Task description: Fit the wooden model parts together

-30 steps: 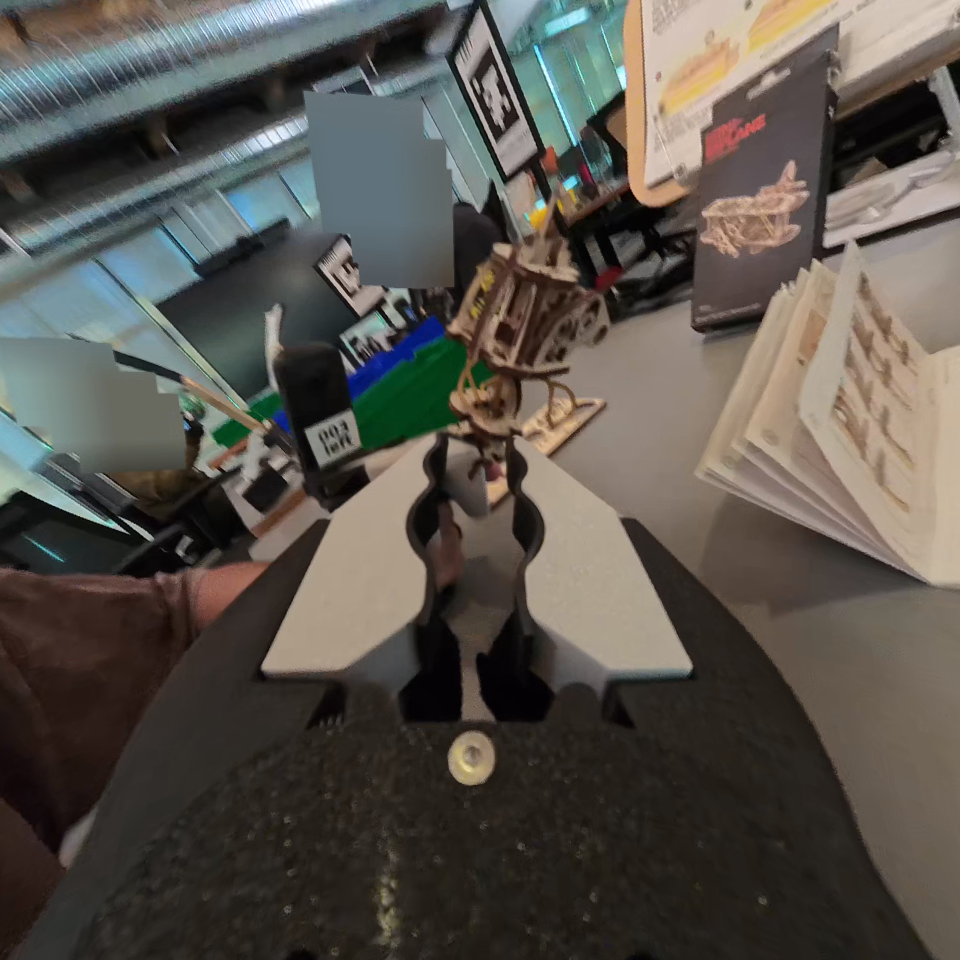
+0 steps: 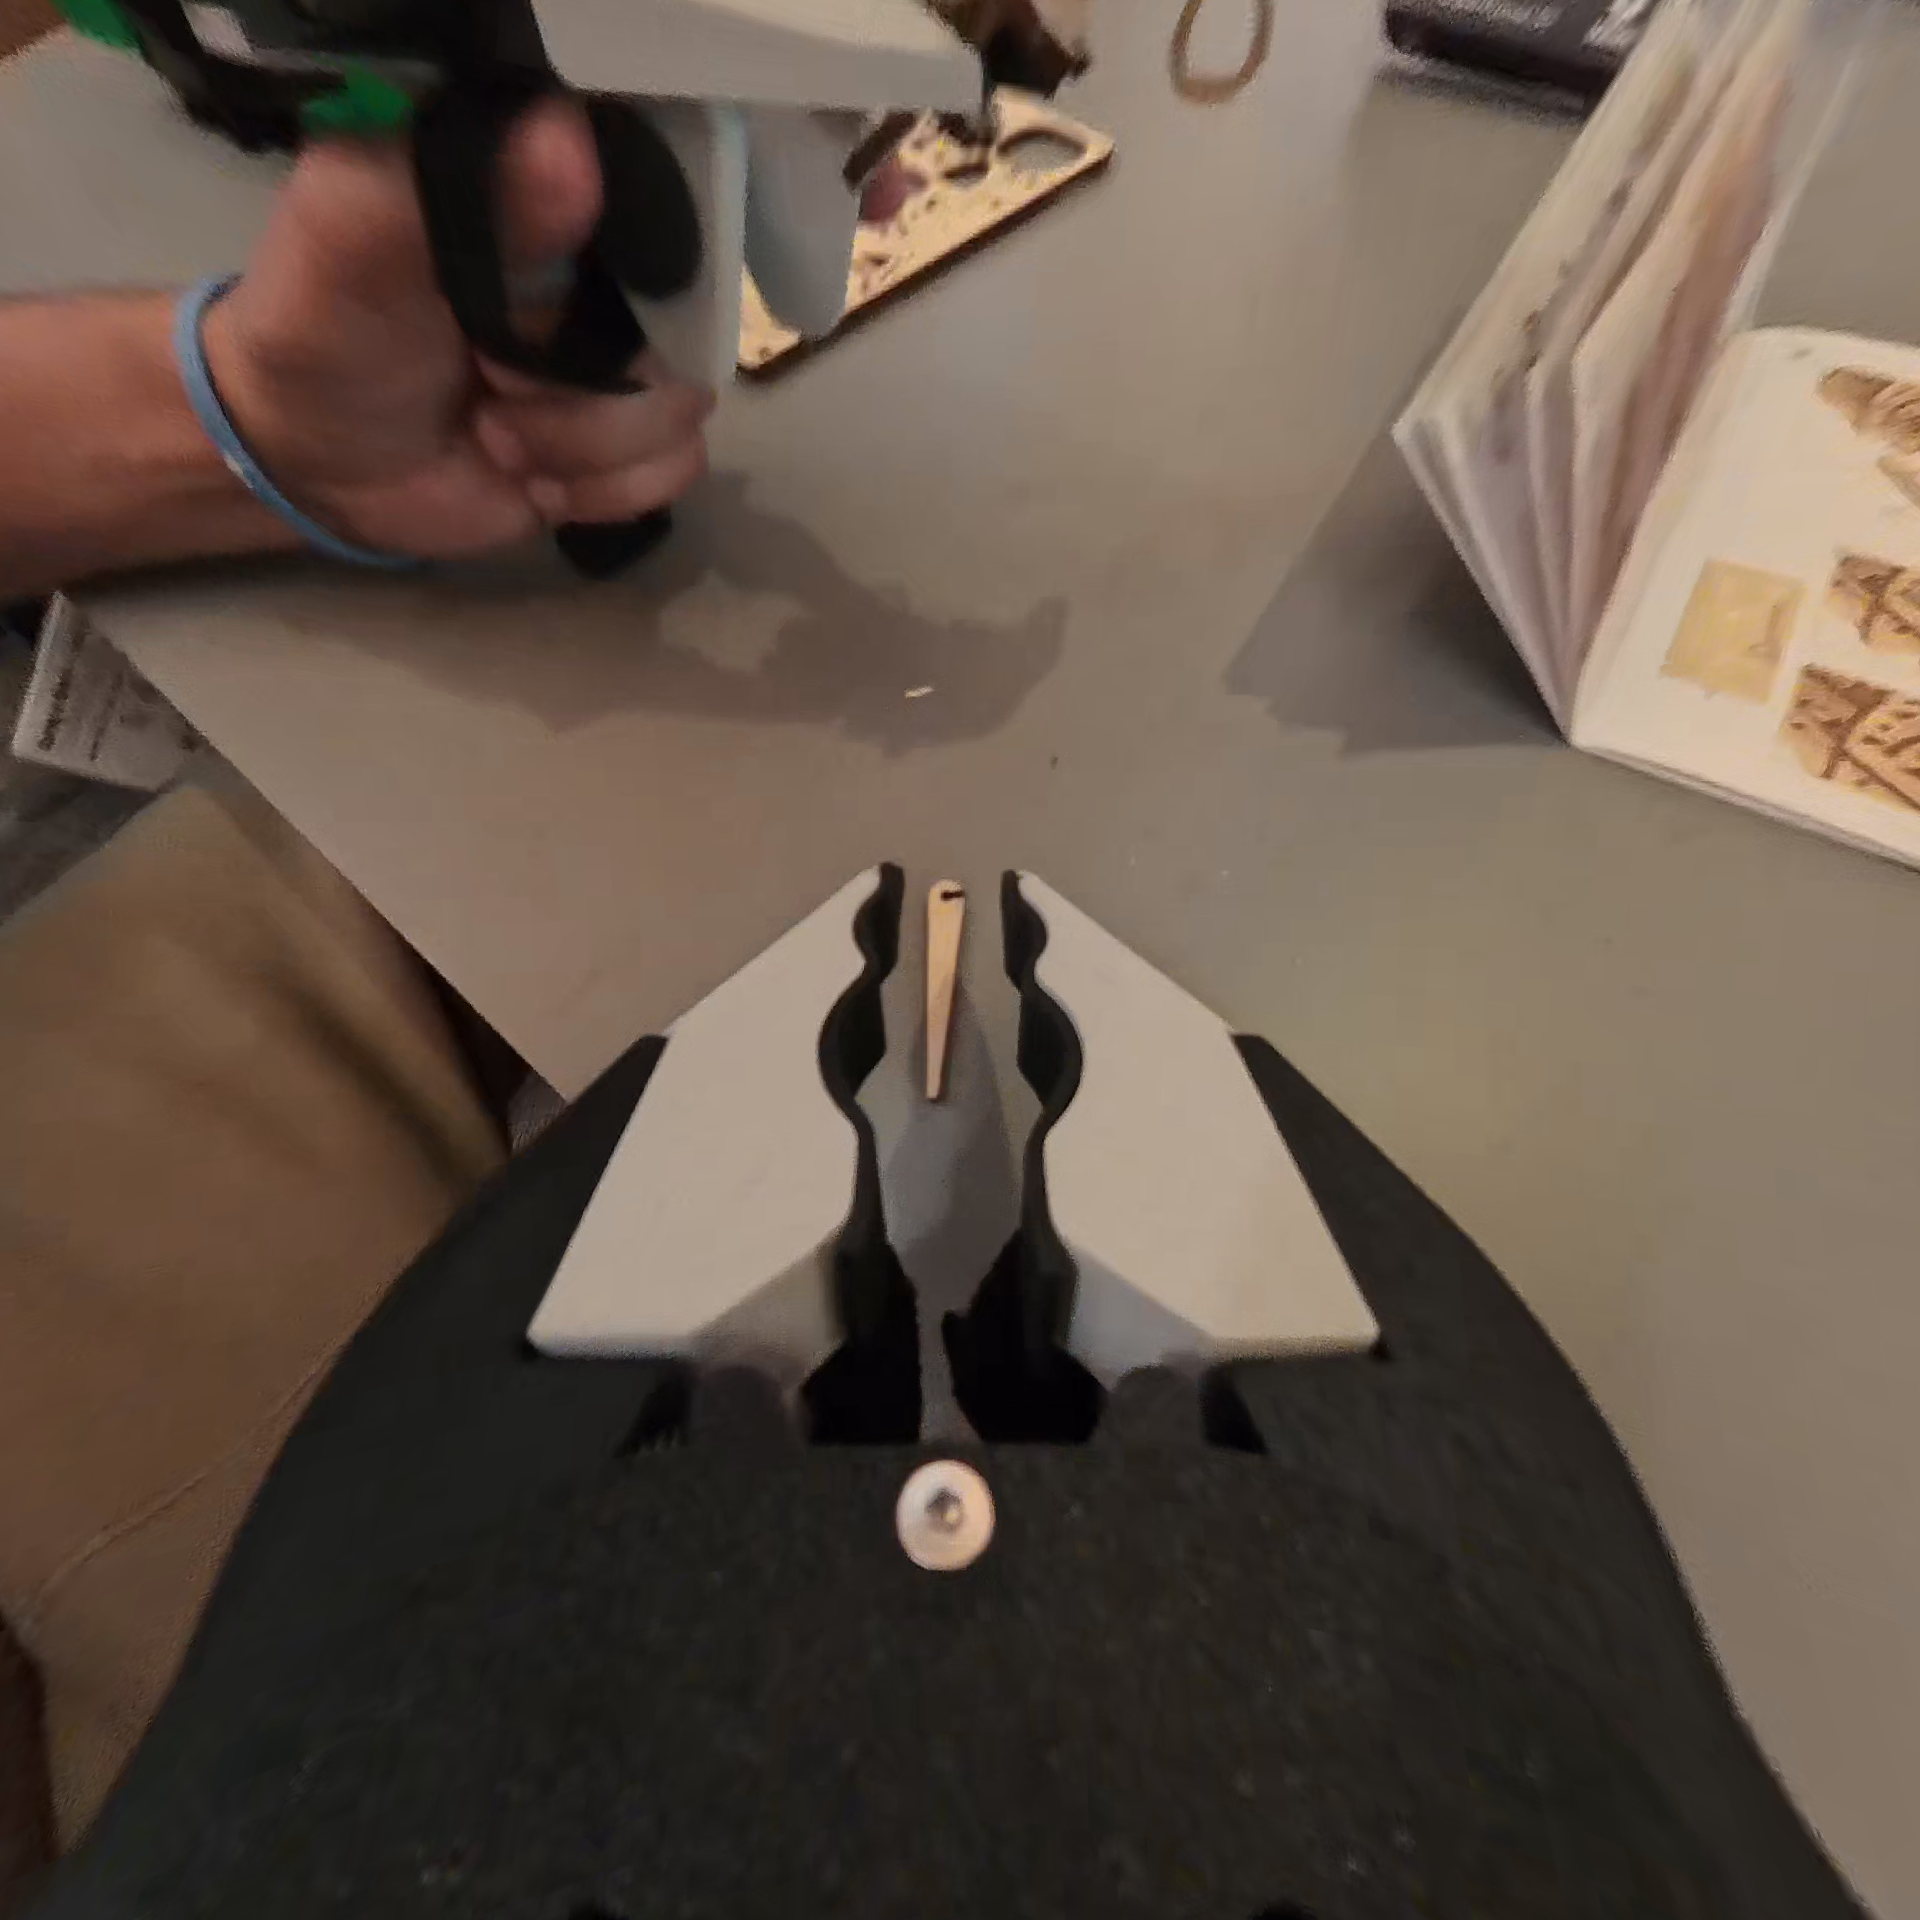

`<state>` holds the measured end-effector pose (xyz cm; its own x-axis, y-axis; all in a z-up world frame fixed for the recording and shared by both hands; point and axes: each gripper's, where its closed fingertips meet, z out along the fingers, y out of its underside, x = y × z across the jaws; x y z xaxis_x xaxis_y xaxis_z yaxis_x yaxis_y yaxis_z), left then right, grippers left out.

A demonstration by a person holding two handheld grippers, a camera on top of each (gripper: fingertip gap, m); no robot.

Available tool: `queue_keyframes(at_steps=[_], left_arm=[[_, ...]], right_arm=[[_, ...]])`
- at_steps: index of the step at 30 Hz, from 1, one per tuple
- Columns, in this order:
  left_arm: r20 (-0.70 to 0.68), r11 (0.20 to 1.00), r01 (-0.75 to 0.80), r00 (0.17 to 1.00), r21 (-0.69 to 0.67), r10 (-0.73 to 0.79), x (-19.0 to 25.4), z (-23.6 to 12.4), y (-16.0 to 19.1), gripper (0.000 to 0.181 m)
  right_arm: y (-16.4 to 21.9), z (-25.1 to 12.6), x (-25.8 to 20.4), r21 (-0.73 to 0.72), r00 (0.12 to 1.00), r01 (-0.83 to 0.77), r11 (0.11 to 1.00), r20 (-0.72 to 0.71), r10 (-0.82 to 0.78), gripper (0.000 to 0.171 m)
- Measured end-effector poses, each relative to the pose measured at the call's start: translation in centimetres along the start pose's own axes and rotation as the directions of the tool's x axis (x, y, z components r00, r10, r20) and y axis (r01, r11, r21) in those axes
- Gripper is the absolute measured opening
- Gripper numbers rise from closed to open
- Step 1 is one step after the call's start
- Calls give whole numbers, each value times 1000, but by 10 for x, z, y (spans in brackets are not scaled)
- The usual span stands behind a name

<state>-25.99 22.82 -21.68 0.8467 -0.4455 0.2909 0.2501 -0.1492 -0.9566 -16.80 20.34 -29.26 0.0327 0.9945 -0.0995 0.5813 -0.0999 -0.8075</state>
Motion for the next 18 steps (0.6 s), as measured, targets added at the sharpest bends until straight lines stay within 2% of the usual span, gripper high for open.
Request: queue_keyframes(at_steps=[4,9,15,17,18], left_arm=[[4,1000,-16,1000,1,16,0,-1,-1,23],[9,1000,-18,1000,-5,18,-2,-1,-1,23],[17,1000,-3,1000,-9,3,-5,-1,-1,23],[14,1000,12,1000,-8,-12,-5,-1,0,24],[12,1000,20,1000,-9,-20,-5,-1,0,23]], right_arm=[[21,12,0,-227,999,4,974,-48,-15,21],[23,27,-10,-358,1000,-16,933,11,22,24],[23,30,0,-422,997,49,905,-40,-72,7],[12,29,6,-366,992,59,929,-82,-95,7],[-4,28,6,-277,992,60,959,-91,-88,7]])
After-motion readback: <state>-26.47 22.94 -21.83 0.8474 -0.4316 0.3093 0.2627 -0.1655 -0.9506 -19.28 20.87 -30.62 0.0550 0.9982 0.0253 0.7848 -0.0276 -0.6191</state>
